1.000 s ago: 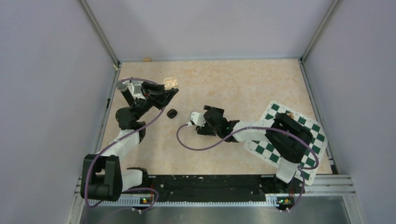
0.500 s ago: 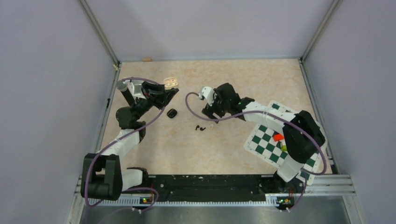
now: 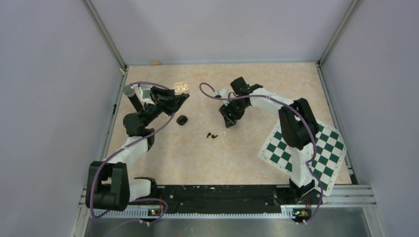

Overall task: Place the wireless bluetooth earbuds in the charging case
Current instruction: Pick up the right earbud from the center of the board.

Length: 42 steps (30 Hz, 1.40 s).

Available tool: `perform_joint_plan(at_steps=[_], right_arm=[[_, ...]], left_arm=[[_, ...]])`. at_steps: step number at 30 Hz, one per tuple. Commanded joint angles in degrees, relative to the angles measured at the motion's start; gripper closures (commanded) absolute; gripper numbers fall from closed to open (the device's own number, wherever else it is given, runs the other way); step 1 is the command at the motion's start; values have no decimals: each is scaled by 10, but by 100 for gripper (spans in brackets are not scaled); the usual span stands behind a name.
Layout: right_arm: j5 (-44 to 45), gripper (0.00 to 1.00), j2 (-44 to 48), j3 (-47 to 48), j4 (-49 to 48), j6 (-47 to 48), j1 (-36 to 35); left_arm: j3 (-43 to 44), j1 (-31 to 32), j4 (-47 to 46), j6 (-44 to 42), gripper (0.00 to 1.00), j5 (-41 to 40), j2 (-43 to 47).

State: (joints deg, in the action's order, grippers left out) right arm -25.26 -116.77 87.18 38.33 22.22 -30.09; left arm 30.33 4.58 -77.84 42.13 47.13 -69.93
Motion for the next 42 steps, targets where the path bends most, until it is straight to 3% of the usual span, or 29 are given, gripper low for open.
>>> perform_joint_plan(at_steps=[1, 13, 23, 42], right_arm=[[-29, 44, 10, -9, 17, -13, -10], [-38, 48, -35, -3, 32, -5, -50], [-30, 60, -43, -2, 33, -2, -52], [-14, 70, -49, -4, 38, 8, -58]], left_arm=[[9, -3, -26, 8, 100, 2, -4], [8, -3, -19, 2, 100, 2, 2], [7, -3, -19, 0, 100, 2, 1], [6, -3, -18, -1, 100, 2, 0]])
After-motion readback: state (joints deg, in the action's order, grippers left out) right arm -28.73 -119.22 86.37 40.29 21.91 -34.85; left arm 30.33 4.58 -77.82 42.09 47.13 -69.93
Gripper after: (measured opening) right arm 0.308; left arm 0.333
